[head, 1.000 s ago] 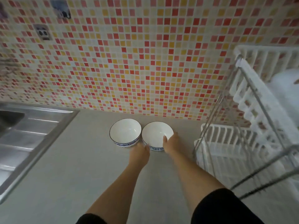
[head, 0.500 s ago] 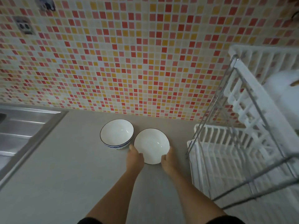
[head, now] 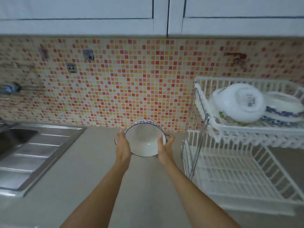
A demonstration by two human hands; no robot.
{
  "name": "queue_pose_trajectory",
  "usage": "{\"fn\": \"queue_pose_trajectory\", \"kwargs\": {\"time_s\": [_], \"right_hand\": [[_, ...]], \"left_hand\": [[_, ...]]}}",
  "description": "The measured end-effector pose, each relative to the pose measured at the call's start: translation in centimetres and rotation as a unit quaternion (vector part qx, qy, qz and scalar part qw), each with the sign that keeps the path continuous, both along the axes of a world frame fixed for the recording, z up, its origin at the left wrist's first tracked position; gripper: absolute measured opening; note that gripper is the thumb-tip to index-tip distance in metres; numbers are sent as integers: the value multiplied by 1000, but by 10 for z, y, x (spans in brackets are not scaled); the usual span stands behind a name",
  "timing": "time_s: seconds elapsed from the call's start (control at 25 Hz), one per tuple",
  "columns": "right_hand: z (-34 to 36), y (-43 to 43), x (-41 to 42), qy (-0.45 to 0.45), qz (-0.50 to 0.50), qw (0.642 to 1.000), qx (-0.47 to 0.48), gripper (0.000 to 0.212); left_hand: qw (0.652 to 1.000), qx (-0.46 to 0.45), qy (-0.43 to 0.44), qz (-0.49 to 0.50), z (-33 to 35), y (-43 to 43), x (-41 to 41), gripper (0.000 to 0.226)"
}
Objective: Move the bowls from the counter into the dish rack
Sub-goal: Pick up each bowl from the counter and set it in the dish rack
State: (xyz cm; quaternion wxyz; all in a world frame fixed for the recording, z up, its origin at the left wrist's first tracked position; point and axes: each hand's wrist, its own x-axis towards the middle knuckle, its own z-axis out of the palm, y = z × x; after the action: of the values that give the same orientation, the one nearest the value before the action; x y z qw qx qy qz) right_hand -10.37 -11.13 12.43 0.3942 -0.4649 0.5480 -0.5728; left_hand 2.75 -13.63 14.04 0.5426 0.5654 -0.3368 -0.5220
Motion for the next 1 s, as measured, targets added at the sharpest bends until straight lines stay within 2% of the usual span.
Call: {"fn": "queue_pose_trajectory", "kwargs": {"time_s": [0.08,0.24,0.32,0.44,0.52,0.6,0.64,0.76,0.8,0.92,1.0], "right_hand": [[44,18,5,-45,9,998,-41,12],[132,56,-7,-73,31,991,-108,19],[167,76,-25,-39,63,984,-165,44],[205,99,-65,50,103,974,-196,91],[226,111,-98,103,119,967,-200,106],[239,118,-135,149,116,959,-214,106],[242,119,-154,166,108,955,-222,99],[241,117,-210,166,96,951,-242,76],[238,115,-227,166,94,950,-246,76],[232,111,-284,180,77,947,-256,86],[235,108,-324,190,73,947,-248,91]], "left_hand": [[997,-60,39,20,35,21,2,66],[979,-172,109,6,109,59,-7,42],[965,-246,89,-28,145,80,-18,30],[943,-321,12,-84,189,107,-38,38],[928,-348,-32,-132,204,113,-51,39],[909,-365,-55,-195,211,112,-70,37],[896,-368,-80,-233,213,109,-82,41],[854,-379,-175,-311,213,101,-130,109],[846,-386,-183,-319,212,98,-145,120],[834,-392,-208,-327,216,85,-204,120],[830,-389,-215,-338,218,76,-246,108]]}}
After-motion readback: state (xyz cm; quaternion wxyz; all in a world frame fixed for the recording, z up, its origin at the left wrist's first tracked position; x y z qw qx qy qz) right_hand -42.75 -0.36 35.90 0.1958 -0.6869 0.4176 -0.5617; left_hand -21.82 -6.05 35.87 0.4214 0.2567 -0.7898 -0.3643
